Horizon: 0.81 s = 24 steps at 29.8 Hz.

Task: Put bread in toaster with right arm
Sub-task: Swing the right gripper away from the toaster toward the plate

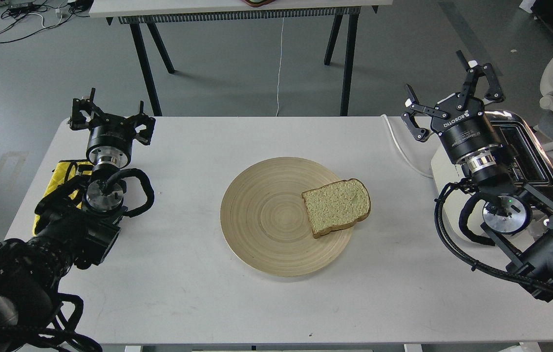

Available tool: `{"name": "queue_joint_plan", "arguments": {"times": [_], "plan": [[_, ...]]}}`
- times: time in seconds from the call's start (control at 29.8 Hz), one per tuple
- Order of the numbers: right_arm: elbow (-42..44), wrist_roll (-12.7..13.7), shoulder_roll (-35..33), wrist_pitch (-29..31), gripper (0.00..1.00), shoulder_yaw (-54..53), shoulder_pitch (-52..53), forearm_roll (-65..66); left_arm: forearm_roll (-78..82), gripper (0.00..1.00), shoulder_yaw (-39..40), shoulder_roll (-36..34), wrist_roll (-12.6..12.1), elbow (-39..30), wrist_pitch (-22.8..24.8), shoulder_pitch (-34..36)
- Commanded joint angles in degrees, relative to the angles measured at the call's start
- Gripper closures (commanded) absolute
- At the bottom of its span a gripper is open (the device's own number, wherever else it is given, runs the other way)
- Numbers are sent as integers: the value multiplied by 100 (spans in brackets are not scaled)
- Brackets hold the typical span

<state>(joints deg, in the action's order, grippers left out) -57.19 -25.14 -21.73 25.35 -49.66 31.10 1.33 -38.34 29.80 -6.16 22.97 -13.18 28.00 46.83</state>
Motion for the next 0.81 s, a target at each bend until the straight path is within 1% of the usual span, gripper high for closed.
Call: {"name": "queue_joint_plan", "arguments": {"times": [0.0,0.13,0.2,0.27,0.4,0.5,0.6,0.67,0.77], "plan": [[-20,0,-6,13,0,9,-25,-36,-7,0,26,0,-3,0,0,1],[-64,-18,-32,-170,0,114,1,77,2,0,-1,0,-3,0,0,1],[-108,-26,-112,-521,0,202,27,314,2,0,-1,0,6,0,0,1],[-230,-26,-234,-1030,0,246,36,840,10,0,-9,0,6,0,0,1],[-608,-18,-621,-2382,0,447,-43,2447,10,0,-1,0,-3,0,0,1],[-714,17,-665,-3358,0,982,-69,3599,10,0,-9,0,6,0,0,1],[-714,149,-744,-4264,0,1685,-69,4260,10,0,-1,0,6,0,0,1],[-714,184,-832,-4678,0,2159,-61,4446,10,0,-1,0,-3,0,0,1],[-706,185,-833,-5031,0,2740,-52,4473,10,0,-1,0,6,0,0,1]]}}
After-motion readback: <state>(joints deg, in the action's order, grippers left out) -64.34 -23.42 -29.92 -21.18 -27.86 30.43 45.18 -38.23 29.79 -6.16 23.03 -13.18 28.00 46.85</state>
